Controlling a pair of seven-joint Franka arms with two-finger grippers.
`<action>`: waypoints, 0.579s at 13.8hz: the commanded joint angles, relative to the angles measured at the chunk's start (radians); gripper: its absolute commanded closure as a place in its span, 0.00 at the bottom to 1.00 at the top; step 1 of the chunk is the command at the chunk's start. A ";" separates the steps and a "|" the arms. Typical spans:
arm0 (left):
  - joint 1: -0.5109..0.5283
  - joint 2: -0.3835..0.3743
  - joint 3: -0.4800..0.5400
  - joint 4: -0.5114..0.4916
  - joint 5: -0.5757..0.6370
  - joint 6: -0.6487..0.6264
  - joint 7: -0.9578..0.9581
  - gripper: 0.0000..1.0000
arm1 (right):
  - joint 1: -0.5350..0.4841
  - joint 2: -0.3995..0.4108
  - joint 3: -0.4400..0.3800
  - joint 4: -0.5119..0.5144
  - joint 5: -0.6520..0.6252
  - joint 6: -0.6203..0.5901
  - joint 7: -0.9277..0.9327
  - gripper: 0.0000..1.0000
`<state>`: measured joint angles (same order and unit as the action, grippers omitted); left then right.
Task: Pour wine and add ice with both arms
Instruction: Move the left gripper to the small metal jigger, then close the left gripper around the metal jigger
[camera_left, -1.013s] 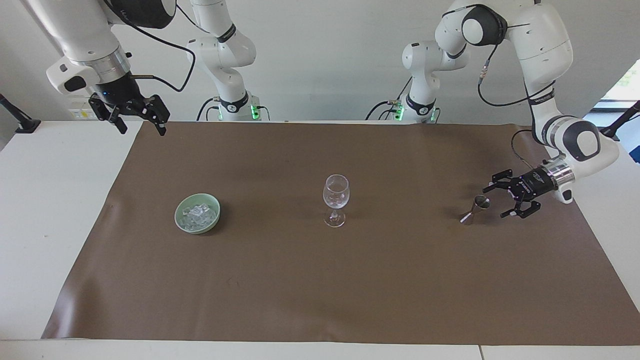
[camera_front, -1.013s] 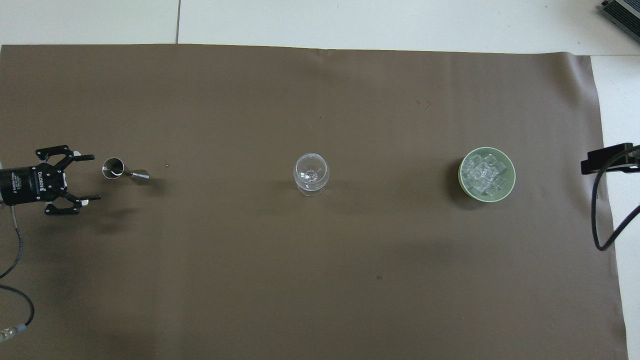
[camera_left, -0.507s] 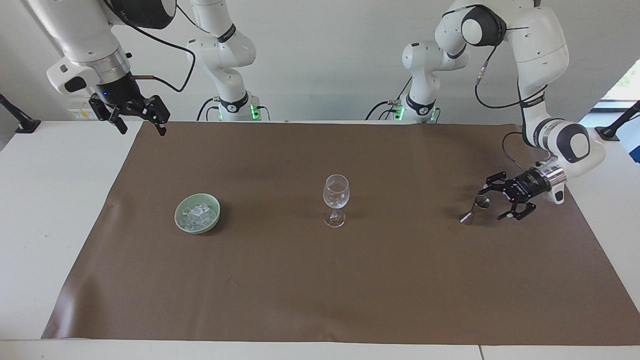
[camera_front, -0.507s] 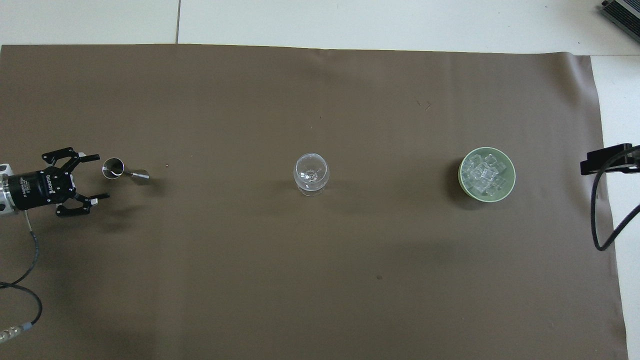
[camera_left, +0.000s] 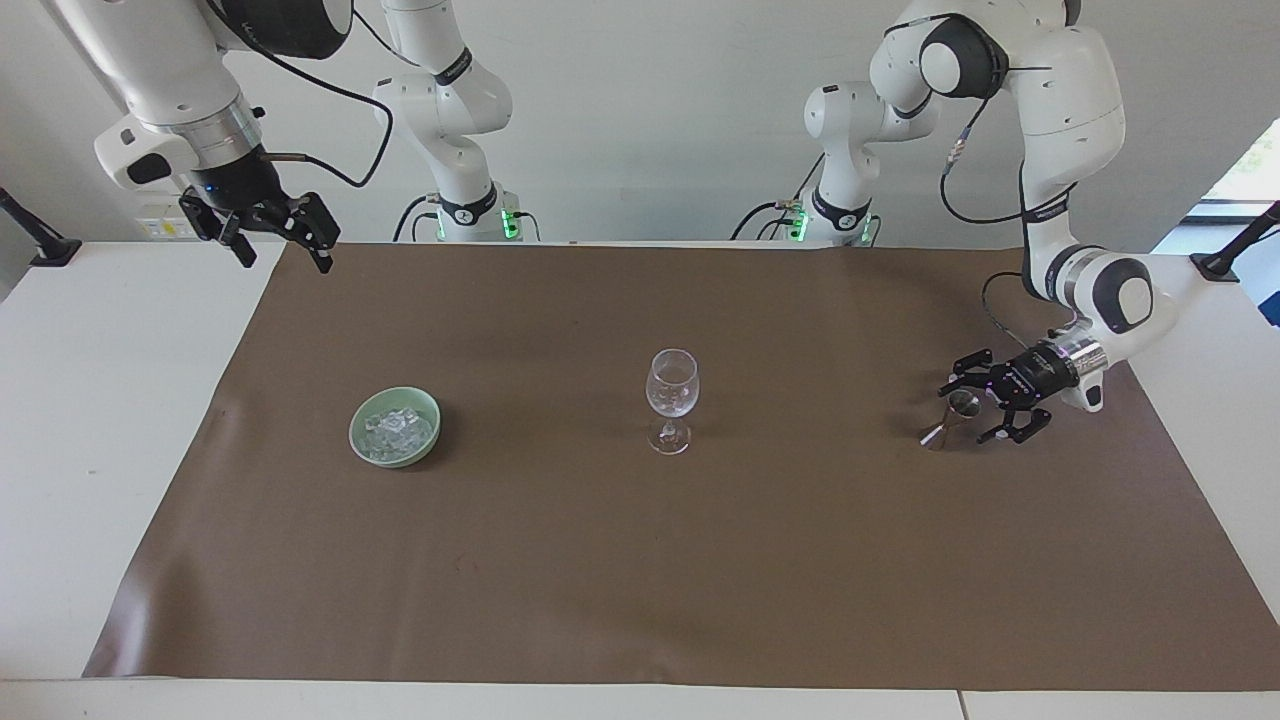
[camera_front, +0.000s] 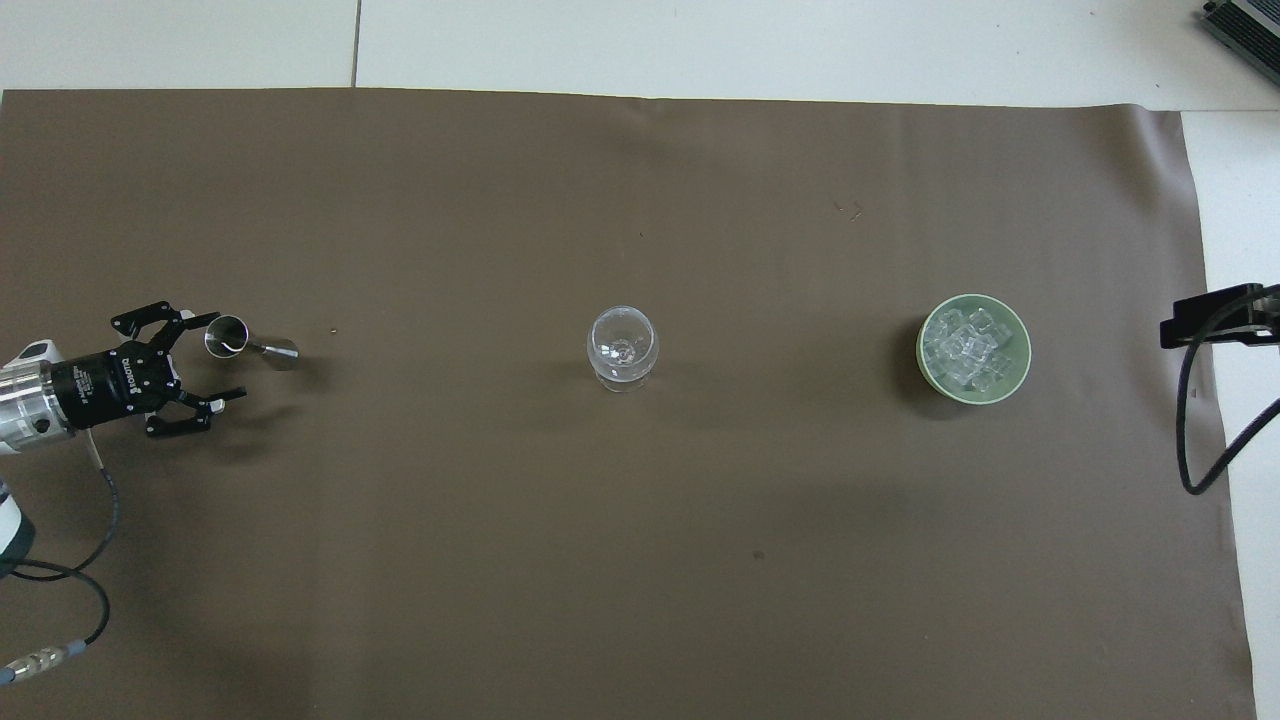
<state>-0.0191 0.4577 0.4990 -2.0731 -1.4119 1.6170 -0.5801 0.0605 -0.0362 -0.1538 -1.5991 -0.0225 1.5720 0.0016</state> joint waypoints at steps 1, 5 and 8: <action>-0.012 -0.004 0.004 -0.033 -0.063 0.012 0.025 0.00 | 0.001 -0.013 -0.001 -0.021 0.006 0.006 0.021 0.00; -0.027 -0.002 -0.010 -0.064 -0.117 0.018 0.072 0.00 | 0.001 -0.014 -0.001 -0.022 0.006 0.008 0.020 0.00; -0.028 -0.002 -0.013 -0.073 -0.121 0.018 0.075 0.00 | 0.001 -0.014 -0.001 -0.022 0.006 0.009 0.018 0.00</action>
<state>-0.0265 0.4598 0.4756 -2.1191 -1.5053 1.6171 -0.5252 0.0605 -0.0362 -0.1538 -1.6015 -0.0225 1.5720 0.0023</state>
